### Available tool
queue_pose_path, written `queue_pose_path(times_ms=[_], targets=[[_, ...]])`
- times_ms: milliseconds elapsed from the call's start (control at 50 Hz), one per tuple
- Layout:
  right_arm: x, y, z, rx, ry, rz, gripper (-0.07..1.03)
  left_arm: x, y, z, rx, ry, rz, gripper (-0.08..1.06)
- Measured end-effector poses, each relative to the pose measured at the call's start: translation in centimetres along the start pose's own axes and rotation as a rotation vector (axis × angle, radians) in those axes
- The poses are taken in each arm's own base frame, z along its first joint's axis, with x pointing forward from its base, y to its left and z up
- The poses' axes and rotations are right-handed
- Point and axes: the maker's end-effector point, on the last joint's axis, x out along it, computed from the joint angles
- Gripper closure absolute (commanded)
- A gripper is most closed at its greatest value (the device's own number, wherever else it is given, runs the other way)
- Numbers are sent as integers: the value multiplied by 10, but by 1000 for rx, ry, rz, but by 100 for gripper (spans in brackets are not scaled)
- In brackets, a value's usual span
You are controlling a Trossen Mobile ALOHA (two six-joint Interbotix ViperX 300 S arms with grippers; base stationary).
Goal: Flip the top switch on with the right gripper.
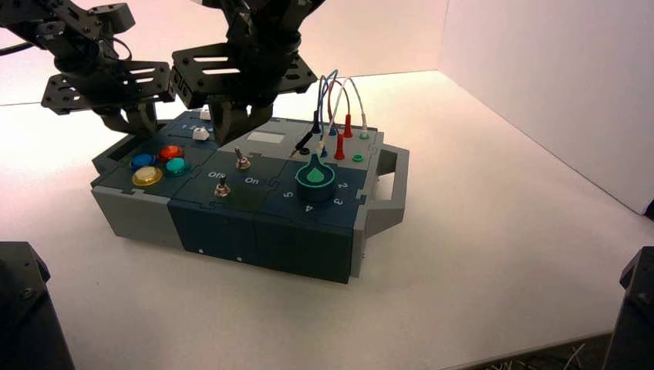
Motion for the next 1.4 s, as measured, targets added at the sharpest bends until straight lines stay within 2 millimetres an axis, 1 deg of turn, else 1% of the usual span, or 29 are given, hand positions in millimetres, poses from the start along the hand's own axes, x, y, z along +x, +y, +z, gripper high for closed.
queue_pose_path(times_ms=[260,460,540,600,800,960,1040,1080,1100,1200,1320,1400], targets=[[0,-3,-1,4,8,-3,98,0,0,-1,2,3,0,101],[1,-16,-5,27,21,-21,98,0,0,0,2,2,0,101],[1,-23,-11,33,39,-30,98,1,0,0,0,3,0,101],[2,-23,-15,32,48,-31,98,1,0,2,0,0,0,101],[2,-24,-17,32,51,-33,98,1,-1,3,0,-1,-1,101],[2,-23,-15,27,45,-32,98,1,-1,3,0,-3,0,101],[-1,-21,-4,15,25,-30,98,1,-1,3,0,-3,0,101],[0,-21,-4,15,25,-29,98,2,0,3,0,-2,0,101],[-1,-20,1,9,19,-29,98,2,0,3,0,-2,0,101],[-3,-18,10,5,9,-26,98,2,0,3,0,-2,0,101],[-4,-17,12,3,7,-23,98,2,0,3,0,-2,0,101],[-4,-16,11,0,14,-21,98,2,0,3,0,0,0,101]])
